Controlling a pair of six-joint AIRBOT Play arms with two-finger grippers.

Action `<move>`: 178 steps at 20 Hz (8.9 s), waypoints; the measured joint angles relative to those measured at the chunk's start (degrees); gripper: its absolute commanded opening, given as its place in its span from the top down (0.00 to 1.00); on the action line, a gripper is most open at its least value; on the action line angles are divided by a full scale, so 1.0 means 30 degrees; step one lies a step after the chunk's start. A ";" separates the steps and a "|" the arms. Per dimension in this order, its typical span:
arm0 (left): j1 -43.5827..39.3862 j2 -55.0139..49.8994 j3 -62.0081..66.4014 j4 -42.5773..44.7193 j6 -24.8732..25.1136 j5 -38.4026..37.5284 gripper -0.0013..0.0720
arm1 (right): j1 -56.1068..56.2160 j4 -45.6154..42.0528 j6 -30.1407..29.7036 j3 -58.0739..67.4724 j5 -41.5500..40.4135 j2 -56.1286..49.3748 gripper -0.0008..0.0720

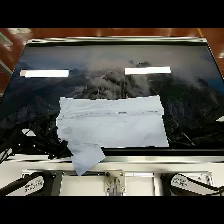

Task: Fold the shirts.

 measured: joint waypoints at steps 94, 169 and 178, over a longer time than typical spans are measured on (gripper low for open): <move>-1.1460 -1.0950 1.9518 -0.9865 0.0044 0.6725 0.93 | 0.4998 1.0193 0.0219 0.7752 -0.2375 0.3206 0.91; 0.2222 0.0299 2.2352 -0.8859 0.1042 -0.0270 0.93 | 0.7701 -0.2229 0.7672 2.4458 0.6535 -0.0044 0.91; 0.1486 0.0299 2.2352 -0.8867 0.1042 -0.0663 0.93 | 0.6725 0.1770 0.8845 2.5565 0.8633 -0.0816 0.91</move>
